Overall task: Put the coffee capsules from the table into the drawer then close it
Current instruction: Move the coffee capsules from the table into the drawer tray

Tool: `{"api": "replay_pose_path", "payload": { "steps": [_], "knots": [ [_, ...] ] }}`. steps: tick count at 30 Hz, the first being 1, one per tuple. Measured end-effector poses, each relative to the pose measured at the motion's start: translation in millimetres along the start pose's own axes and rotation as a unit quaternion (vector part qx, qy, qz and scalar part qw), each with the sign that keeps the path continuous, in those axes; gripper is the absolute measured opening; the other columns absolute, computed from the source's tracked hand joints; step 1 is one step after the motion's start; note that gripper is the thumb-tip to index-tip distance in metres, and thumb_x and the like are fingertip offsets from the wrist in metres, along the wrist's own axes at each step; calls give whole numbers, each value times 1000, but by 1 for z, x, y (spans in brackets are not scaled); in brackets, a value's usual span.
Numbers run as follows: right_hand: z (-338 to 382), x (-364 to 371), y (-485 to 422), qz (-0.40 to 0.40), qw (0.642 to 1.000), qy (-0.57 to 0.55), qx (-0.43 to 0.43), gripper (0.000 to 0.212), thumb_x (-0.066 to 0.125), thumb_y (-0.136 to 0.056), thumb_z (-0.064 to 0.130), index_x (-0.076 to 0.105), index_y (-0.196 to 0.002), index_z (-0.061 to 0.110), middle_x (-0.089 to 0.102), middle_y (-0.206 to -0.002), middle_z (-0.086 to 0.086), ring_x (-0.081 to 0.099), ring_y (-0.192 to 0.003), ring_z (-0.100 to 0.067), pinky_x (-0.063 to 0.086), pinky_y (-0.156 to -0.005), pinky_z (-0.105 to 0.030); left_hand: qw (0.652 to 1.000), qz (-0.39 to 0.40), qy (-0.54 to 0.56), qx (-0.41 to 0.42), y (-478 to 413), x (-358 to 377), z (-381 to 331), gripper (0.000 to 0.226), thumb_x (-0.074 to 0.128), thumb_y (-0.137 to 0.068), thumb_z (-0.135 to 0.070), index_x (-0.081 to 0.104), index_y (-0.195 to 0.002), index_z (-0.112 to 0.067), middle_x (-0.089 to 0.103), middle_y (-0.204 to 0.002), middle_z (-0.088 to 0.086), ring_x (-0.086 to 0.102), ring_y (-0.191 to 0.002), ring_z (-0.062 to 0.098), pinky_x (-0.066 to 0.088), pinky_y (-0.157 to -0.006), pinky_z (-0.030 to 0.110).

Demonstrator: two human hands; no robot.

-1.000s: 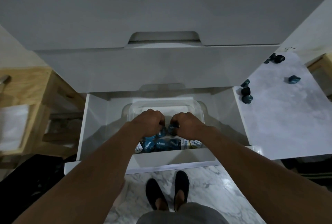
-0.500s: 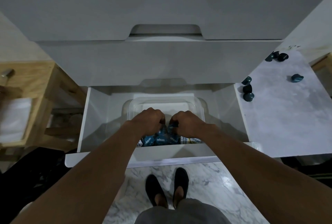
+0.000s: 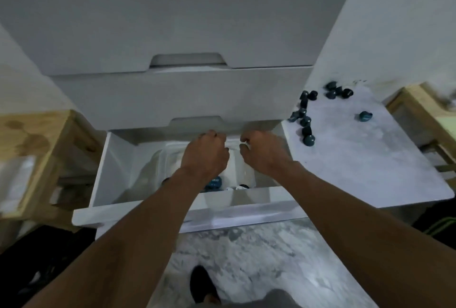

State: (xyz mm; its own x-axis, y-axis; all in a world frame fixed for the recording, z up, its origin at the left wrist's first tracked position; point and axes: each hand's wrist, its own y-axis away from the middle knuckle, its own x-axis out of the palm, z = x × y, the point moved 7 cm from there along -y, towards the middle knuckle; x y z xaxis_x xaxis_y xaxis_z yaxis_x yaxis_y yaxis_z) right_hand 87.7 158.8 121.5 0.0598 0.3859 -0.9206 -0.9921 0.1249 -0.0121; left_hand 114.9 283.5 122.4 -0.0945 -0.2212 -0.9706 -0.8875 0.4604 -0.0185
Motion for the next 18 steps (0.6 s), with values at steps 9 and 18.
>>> {"api": "replay_pose_path", "payload": {
  "steps": [9, 18],
  "knots": [
    [-142, -99, 89, -99, 994, 25, 30, 25, 52, -89, 17, 61, -111, 7, 61, -109, -15, 58, -97, -34, 46, -79, -36, 995, -79, 35, 47, 17, -1, -172, 30, 48, -92, -25, 55, -118, -10, 56, -119, 10, 55, -107, 30, 47, -84, 40],
    [-256, -123, 126, -47, 997, 7, 63, 34, 51, -93, 21, 54, -126, 14, 57, -123, -9, 57, -105, -29, 44, -87, -34, 998, -30, 44, 32, 9, 43, -271, 31, 46, -94, -19, 53, -122, -9, 54, -121, 9, 55, -107, 29, 47, -83, 40]
  ]
}}
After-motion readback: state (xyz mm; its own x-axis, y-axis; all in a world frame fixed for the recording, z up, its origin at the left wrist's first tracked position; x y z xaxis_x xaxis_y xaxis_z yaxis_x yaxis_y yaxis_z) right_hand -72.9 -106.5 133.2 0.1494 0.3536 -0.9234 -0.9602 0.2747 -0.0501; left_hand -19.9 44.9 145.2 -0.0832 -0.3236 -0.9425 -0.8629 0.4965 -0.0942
